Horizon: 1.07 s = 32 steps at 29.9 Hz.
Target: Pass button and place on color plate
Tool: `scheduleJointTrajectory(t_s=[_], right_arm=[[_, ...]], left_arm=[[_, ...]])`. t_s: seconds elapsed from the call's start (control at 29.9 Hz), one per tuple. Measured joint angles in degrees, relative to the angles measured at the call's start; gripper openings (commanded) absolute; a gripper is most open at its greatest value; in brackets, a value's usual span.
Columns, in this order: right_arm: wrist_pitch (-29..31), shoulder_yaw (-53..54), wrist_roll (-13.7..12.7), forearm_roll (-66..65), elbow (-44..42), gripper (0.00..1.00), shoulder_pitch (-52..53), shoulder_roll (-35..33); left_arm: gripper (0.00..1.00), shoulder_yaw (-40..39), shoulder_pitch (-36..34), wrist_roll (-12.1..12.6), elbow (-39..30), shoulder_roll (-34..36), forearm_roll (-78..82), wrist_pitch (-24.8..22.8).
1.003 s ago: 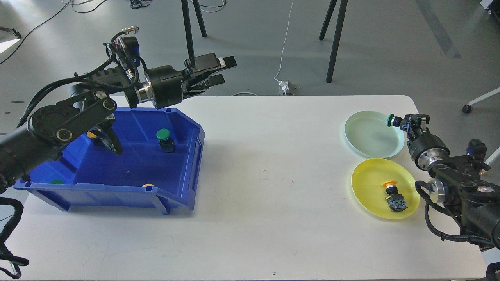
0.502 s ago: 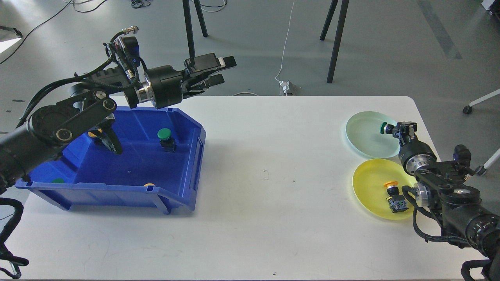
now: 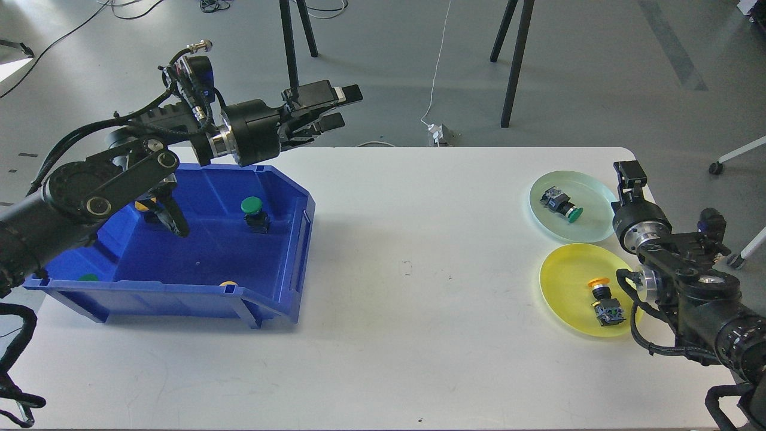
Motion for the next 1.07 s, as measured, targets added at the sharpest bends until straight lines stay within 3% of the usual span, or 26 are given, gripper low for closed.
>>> scheduleJointTrajectory(t_s=[0.13,0.27,0.43,0.64,0.84,1.07], right_arm=[[1.4,4.9,0.0,0.1,1.4,0.94,2.9,-0.2],[6.8,14.0,-0.3,0.1,8.6,0.95,5.1,-2.5],[18.3,27.0,-0.8,0.1,24.7,0.95,4.4,-7.5],[33.1,29.7,-0.8,5.1,31.0,0.97,3.1,-9.6],[34.6,29.5,-0.8,14.5,29.5,0.98,2.4,-10.1],[34.7,26.7,-0.4,15.5,28.9,0.98,3.0,-9.0]], left_arm=[[0.94,0.0,0.0,0.0,1.5,-0.1,-4.4,0.0],[0.94,-0.6,0.1,0.0,4.2,-0.1,-14.0,0.0],[0.97,-3.2,0.0,0.0,9.1,1.4,-32.5,0.0],[0.99,-3.8,1.2,0.0,11.7,5.6,-37.3,0.0],[0.99,-9.5,4.5,0.0,11.7,7.5,-37.6,0.0],[0.99,-11.3,5.5,0.0,11.7,7.4,-37.4,0.0]])
